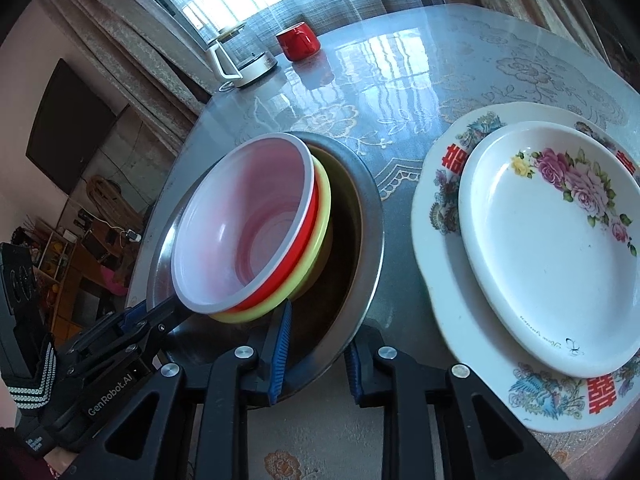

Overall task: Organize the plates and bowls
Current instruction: 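Lift the nested steel bowl stack and carry it over the plate stack, then lower the steel bowl stack onto the plate stack with both tools, then open both tools and pull them back from the stack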

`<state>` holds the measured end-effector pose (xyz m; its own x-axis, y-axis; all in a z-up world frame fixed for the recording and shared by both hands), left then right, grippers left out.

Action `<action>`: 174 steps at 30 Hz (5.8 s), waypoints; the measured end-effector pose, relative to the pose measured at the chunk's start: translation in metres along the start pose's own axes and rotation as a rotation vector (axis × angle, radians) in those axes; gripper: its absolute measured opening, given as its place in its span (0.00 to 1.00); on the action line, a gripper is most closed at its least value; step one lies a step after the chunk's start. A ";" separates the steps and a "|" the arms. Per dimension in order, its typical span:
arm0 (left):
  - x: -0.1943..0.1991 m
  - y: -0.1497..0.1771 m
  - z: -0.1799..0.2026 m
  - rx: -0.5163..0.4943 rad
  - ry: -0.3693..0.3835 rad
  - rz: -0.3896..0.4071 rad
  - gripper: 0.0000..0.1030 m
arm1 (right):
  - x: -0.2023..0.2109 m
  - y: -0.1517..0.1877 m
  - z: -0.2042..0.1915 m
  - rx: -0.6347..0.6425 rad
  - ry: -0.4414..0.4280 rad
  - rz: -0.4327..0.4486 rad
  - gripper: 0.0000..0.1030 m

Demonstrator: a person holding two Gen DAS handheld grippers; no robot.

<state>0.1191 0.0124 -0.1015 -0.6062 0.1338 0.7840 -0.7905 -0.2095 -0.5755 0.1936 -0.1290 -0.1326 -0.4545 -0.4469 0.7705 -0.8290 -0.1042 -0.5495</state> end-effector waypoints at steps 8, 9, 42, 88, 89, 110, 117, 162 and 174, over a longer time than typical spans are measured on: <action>0.006 -0.006 0.003 0.003 -0.006 0.031 0.28 | 0.007 -0.002 -0.003 0.010 -0.003 0.026 0.23; 0.008 -0.007 0.004 0.003 -0.006 0.035 0.28 | 0.008 -0.002 -0.003 0.009 -0.003 0.029 0.23; 0.036 -0.040 0.117 -0.164 0.101 0.164 0.29 | 0.111 -0.011 0.059 -0.082 0.102 0.226 0.23; -0.032 0.002 0.204 -0.261 0.178 0.017 0.30 | 0.126 0.034 0.146 -0.318 0.229 0.193 0.29; -0.031 0.003 0.204 -0.261 0.178 0.019 0.30 | 0.126 0.034 0.146 -0.317 0.230 0.192 0.29; -0.027 -0.003 0.198 -0.253 0.162 0.029 0.32 | 0.134 0.036 0.154 -0.311 0.257 0.233 0.21; -0.022 -0.002 0.195 -0.252 0.166 0.035 0.33 | 0.134 0.035 0.151 -0.326 0.226 0.230 0.22; 0.034 0.022 0.144 -0.248 0.084 0.195 1.00 | 0.153 0.050 0.108 -0.161 0.441 0.328 0.79; 0.036 0.046 0.111 -0.249 0.010 0.193 1.00 | 0.143 0.084 0.093 -0.116 0.516 0.291 0.80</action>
<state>0.0707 -0.0998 -0.0739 -0.7471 0.1243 0.6529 -0.6569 0.0113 -0.7539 0.0896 -0.2840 -0.0987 -0.7431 0.0490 0.6674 -0.6642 0.0683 -0.7445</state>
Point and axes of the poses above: each gripper's, at about its wrist camera, not at the fingertips, and x roughly against the way its jaws point, z to its right, y to its underside, the point moved 10 cm from there along -x, roughly the way its jaws point, and after that the axes turned 12 degrees about x, right-handed, at the moved point
